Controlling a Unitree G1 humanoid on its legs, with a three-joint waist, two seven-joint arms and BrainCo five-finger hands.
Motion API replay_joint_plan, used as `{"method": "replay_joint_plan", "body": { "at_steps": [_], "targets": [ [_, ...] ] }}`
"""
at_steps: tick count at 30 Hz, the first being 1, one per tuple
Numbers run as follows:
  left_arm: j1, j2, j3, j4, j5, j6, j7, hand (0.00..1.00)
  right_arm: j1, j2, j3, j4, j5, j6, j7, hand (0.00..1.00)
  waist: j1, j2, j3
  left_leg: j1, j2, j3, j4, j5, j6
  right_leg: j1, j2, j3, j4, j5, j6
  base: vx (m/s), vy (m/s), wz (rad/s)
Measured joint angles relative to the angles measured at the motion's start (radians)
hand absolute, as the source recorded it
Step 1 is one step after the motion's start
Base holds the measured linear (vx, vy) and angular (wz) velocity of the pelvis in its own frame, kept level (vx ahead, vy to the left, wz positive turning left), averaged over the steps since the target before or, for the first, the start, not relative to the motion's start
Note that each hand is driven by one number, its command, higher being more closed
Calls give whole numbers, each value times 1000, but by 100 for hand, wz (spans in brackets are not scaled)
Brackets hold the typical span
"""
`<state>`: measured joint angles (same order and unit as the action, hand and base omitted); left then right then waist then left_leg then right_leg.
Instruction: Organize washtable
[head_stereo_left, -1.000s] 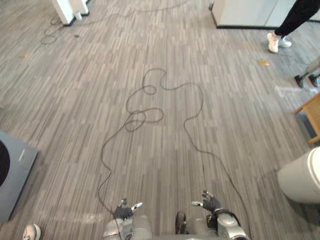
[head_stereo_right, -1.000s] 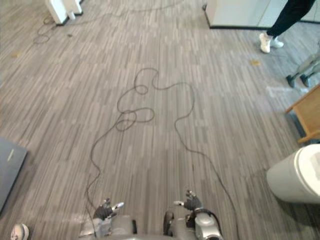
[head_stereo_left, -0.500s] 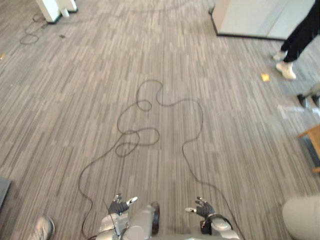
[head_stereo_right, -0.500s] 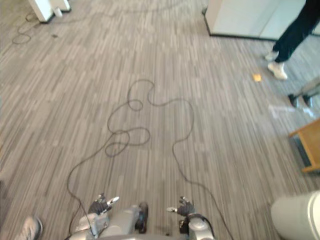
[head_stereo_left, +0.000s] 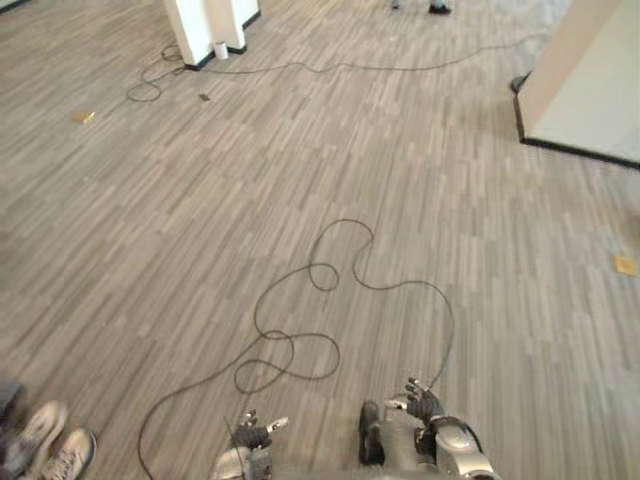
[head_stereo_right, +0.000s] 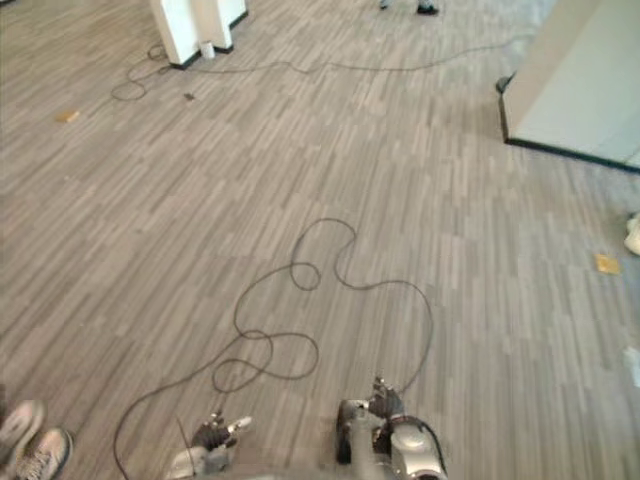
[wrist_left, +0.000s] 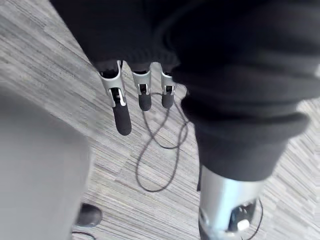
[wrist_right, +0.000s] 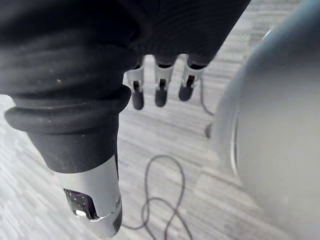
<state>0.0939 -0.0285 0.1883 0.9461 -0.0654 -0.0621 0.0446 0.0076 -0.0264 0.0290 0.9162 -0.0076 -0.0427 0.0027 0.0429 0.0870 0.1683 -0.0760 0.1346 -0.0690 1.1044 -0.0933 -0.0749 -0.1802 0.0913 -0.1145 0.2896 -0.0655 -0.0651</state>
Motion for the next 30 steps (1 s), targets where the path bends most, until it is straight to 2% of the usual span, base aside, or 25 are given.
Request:
{"method": "replay_joint_plan", "body": {
  "at_steps": [1, 3, 4, 5, 6, 7, 8, 9, 10, 11, 12, 13, 14, 15, 16, 17, 19, 20, 21, 23, 25, 27, 28, 29, 30],
  "targets": [
    [-6, 8, -3, -21, 9, 2, -1, 0, -1, 20, 6, 10, 6, 11, -2, 0, 8, -8, 9, -63, 12, 44, 82, -55, 7, 98, 4, 24, -45, -10, -14, 857, -105, -55],
    [3, 27, -27, -62, 8, -3, 0, 0, 9, 45, 19, 11, 10, 11, -3, 0, 24, -44, 20, -148, 4, 98, 66, -103, 27, 235, -19, 52, -127, -20, -28, 723, -50, -33],
    [6, 32, -35, -90, 8, -10, 0, 0, 7, 48, 20, 13, 11, 11, -5, 0, 32, -64, 24, -226, 0, 130, 1, -134, 36, 297, -32, 64, -175, -28, -36, 603, 24, -32],
    [6, 33, -37, -94, 7, -15, 0, 0, -2, 48, 19, 17, 11, 10, -5, 0, 33, -63, 25, -262, -8, 143, -59, -152, 42, 323, -43, 69, -193, -37, -23, 573, 89, -40],
    [2, 35, -41, -102, -1, -25, 0, 0, -27, 43, 17, 37, 11, 8, -9, 0, 43, -68, 28, -317, -31, 155, -248, -156, 43, 359, -73, 92, -210, -71, 1, 560, 165, -50],
    [0, 31, -55, -110, -4, -32, 0, 0, -42, 31, 16, 52, 11, 7, -16, 0, 59, -62, 29, -347, -57, 145, -480, -135, 22, 386, -99, 107, -215, -118, 30, 572, 202, -55],
    [2, 31, -65, -112, -4, -34, 1, 0, -44, 25, 16, 54, 11, 6, -19, 0, 67, -54, 28, -348, -61, 132, -597, -110, 1, 406, -106, 115, -226, -142, 42, 474, 207, -54],
    [3, 27, -74, -112, -13, -34, 0, 0, -45, 16, 17, 70, 11, 4, -20, 0, 83, -34, 27, -351, -52, 114, -706, -18, -1, 439, -106, 126, -246, -176, 54, 490, 261, -39],
    [4, 26, -74, -113, -22, -40, 0, 0, -52, 14, 18, 105, 12, 10, -21, 0, 88, -45, 18, -347, -76, 138, -654, 29, 48, 476, -127, 147, -240, -222, 37, 763, 370, -14],
    [1, 35, -72, -111, -21, -44, 1, 0, -50, 21, 16, 118, 12, 8, -20, 0, 71, -71, 6, -366, -104, 150, -596, -32, 94, 449, -153, 152, -162, -234, 29, 783, 373, 6],
    [1, 38, -70, -111, -21, -43, 0, 0, -47, 23, 14, 117, 11, 6, -20, 0, 68, -79, 5, -364, -112, 159, -581, -51, 108, 433, -164, 157, -102, -235, 37, 798, 344, 20],
    [0, 48, -70, -110, -23, -43, 1, 0, -34, 32, -2, 117, 9, 6, -20, 0, 72, -103, 1, -341, -140, 168, -576, -83, 126, 382, -186, 169, 50, -229, 83, 646, 282, 16],
    [-10, 63, -79, -93, -23, -39, 1, 0, -18, 41, -24, 118, 8, 6, -19, 0, 69, -125, 3, -297, -172, 164, -579, -121, 149, 305, -202, 187, 261, -181, 164, 619, 270, 18],
    [-18, 72, -82, -81, -23, -35, 1, 0, -11, 45, -29, 119, 7, 7, -19, 0, 63, -135, 6, -267, -186, 161, -583, -140, 155, 262, -205, 205, 383, -132, 221, 598, 234, 30],
    [-30, 90, -87, -51, -21, -25, 2, 0, -4, 48, -35, 110, 6, 4, -16, 0, 48, -147, 13, -194, -214, 142, -594, -162, 175, 187, -204, 203, 611, -91, 265, 594, 192, 23],
    [-33, 93, -88, -30, -20, -14, 3, 0, -1, 46, -58, 94, 5, -4, -15, 0, 41, -145, 22, -95, -234, 120, -629, -175, 192, 129, -205, 157, 756, -121, 212, 588, 170, 14],
    [-15, 78, -92, -30, -14, -10, 4, 0, 14, 37, -72, 62, 6, -16, -12, 0, 24, -119, 22, 56, -236, 83, -717, -193, 220, 43, -188, 51, 787, -171, 129, 496, 127, -3],
    [-13, 78, -97, -30, -8, -8, 4, 0, 25, 36, -73, 40, 6, -23, -12, 0, 21, -116, 19, 93, -236, 67, -747, -202, 225, 7, -179, 13, 769, -186, 107, 531, 108, 4],
    [-16, 76, -99, -29, -3, -7, 3, 0, 40, 36, -83, 1, 6, -31, -9, 0, 18, -117, 20, 160, -234, 38, -795, -226, 236, -73, -161, -58, 702, -207, 74, 685, 84, 22],
    [-36, 77, -99, 3, -1, -5, 3, 0, 28, 26, -118, 2, 6, -34, -4, 0, 4, -117, 22, 230, -219, 15, -834, -217, 219, -169, -133, -128, 467, -208, 66, 739, 57, 46],
    [-24, 77, -100, 12, 0, 0, 3, 0, 23, 3, -135, 32, 5, -23, -5, 0, -28, -118, 23, 360, -210, -40, -940, -233, 190, -200, -119, -170, 52, -80, 94, 720, 0, 79],
    [-10, 80, -98, 25, 0, -1, 3, 0, 21, -2, -145, 46, 15, -15, -4, 0, -31, -122, 22, 435, -206, -48, -951, -257, 146, -215, -117, -159, -24, -28, 60, 732, -48, 61],
    [-3, 78, -94, 34, 3, -1, 2, 0, 23, 0, -144, 45, 7, -16, 1, 0, -37, -116, 15, 452, -188, -71, -867, -272, 119, -219, -104, -153, 40, 66, -76, 1049, -119, 71],
    [-3, 67, -87, 40, 11, -1, 0, 0, 27, -5, -148, 39, -3, -15, 2, 0, -44, -94, 1, 415, -160, -70, -736, -265, 99, -208, -86, -168, 74, 125, -143, 1062, -140, 64],
    [-5, 52, -66, 41, 18, 1, -1, 0, 25, -15, -149, 32, -3, -15, 3, 0, -44, -81, -4, 389, -140, -58, -652, -248, 70, -197, -70, -176, 92, 106, -135, 899, -109, 28]
  ]
}}
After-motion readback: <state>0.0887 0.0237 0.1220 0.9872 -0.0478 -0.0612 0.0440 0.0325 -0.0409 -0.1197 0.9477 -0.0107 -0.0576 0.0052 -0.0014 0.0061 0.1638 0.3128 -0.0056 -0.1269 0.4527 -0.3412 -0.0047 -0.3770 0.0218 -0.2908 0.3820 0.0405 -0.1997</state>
